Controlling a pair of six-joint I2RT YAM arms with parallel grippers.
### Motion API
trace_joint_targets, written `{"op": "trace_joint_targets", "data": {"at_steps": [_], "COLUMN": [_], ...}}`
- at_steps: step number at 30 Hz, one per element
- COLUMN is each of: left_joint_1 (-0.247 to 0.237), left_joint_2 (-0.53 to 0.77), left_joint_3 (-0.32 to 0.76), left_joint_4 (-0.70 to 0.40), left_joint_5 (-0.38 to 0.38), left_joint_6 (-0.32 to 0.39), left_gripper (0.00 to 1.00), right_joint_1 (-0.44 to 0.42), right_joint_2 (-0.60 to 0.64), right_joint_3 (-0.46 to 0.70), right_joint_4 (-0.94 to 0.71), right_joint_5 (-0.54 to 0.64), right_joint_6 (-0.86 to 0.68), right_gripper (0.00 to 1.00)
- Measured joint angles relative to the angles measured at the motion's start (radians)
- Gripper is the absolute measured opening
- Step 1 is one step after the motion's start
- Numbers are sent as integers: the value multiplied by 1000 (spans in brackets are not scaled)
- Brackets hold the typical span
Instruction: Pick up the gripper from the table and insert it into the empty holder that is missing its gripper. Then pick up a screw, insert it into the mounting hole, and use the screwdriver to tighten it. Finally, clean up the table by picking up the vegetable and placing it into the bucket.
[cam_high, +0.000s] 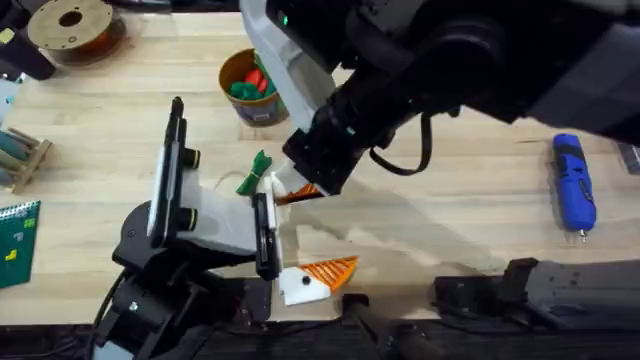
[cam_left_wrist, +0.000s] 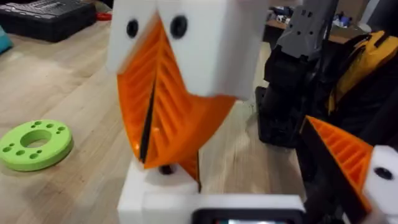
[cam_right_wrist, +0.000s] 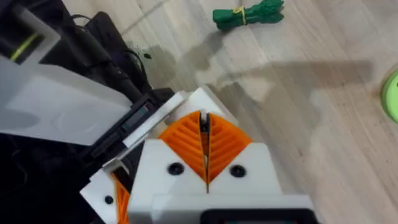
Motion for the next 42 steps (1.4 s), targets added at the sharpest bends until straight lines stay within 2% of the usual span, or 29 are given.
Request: {"op": "trace_joint_targets", "data": {"at_steps": [11,12,17,18,19,24,34,42], "left_joint_1": [0,0,0,0,0,0,0,0], "left_joint_2": [0,0,1,0,0,0,0,0], "left_joint_3": [0,0,0,0,0,0,0,0], "left_joint_4": [-1,-1,0,1,0,1,1,1], "left_joint_5": [3,2,3,2,3,3,2,2], "left_joint_6": [-15,-15,-21,-17,-14,-3,1,1], "left_gripper": [987,987,987,987,987,987,987,990], "right_joint_1": [0,0,4,2,-4,-39,-147,-153], "right_joint_2": [0,0,-8,-13,-19,-70,-278,-491], "right_joint_3": [-15,-15,-17,-19,-22,-31,-39,-173], "right_joint_4": [10,8,9,4,0,-30,-171,-217], "right_joint_5": [-9,-9,-15,-9,-8,-4,3,-41], "right_joint_6": [7,15,14,11,11,11,-5,-35], "right_gripper": [12,89,808,898,924,933,934,935]}}
